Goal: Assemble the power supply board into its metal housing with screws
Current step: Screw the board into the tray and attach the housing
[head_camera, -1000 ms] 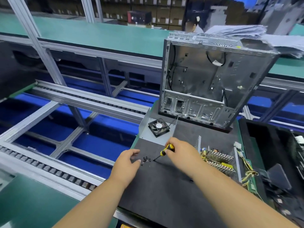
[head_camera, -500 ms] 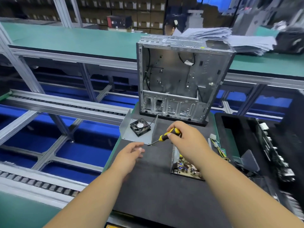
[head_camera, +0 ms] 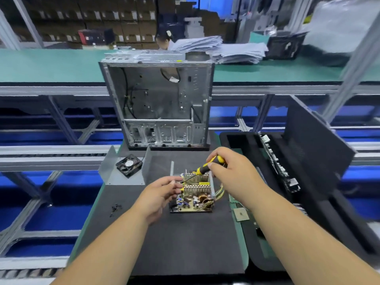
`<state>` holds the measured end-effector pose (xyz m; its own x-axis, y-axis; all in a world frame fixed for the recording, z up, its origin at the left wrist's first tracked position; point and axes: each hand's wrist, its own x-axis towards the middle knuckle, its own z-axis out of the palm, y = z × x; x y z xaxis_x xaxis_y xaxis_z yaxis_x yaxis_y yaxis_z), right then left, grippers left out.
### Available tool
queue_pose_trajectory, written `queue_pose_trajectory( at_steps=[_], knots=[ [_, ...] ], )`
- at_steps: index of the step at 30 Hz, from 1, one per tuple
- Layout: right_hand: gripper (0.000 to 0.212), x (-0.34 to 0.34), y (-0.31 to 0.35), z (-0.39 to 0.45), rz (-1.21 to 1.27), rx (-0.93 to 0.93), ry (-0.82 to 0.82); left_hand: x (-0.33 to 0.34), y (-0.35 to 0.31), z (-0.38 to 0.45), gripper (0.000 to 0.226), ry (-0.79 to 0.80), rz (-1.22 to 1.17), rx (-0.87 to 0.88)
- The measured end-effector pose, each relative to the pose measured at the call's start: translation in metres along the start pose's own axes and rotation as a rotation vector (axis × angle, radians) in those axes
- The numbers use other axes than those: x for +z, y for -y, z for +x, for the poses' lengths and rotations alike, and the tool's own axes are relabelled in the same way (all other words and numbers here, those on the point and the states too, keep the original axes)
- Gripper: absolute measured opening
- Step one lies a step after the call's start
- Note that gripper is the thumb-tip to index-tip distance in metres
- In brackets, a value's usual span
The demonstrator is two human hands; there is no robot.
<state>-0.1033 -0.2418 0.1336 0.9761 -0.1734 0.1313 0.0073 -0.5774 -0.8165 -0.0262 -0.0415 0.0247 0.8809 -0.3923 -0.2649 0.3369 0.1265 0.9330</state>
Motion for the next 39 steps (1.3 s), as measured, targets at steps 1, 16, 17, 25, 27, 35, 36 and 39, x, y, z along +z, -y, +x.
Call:
queue_pose_trajectory(
  at_steps=[1, 16, 17, 25, 27, 35, 36, 39],
  knots=[
    [0.009, -0.006, -0.003, -0.003, 0.001, 0.005, -0.003, 0.007, 0.0, 0.0, 0.026, 0.007, 0.013, -0.003],
    [0.011, -0.067, -0.04, -0.028, 0.055, 0.026, -0.026, 0.082, 0.014, 0.002, 0.017, -0.005, -0.016, -0.05],
    [0.011, -0.069, -0.042, -0.029, 0.066, 0.022, -0.027, 0.085, 0.015, 0.002, 0.016, -0.015, -0.041, -0.059],
    [0.009, -0.083, -0.05, -0.037, 0.058, -0.005, -0.026, 0.104, 0.019, 0.001, 0.014, -0.045, -0.257, -0.131],
    [0.009, -0.086, -0.051, -0.038, 0.054, -0.01, -0.027, 0.108, 0.019, 0.001, 0.014, -0.049, -0.281, -0.136],
    [0.011, -0.087, -0.055, -0.037, 0.123, -0.03, -0.014, 0.114, 0.019, -0.007, 0.014, -0.04, -0.328, -0.132],
    [0.011, -0.087, -0.055, -0.037, 0.136, -0.033, -0.012, 0.114, 0.019, -0.009, 0.014, -0.039, -0.322, -0.134],
    [0.013, -0.085, -0.055, -0.038, 0.154, -0.027, -0.001, 0.115, 0.017, -0.012, 0.016, -0.032, -0.279, -0.134]
  ],
)
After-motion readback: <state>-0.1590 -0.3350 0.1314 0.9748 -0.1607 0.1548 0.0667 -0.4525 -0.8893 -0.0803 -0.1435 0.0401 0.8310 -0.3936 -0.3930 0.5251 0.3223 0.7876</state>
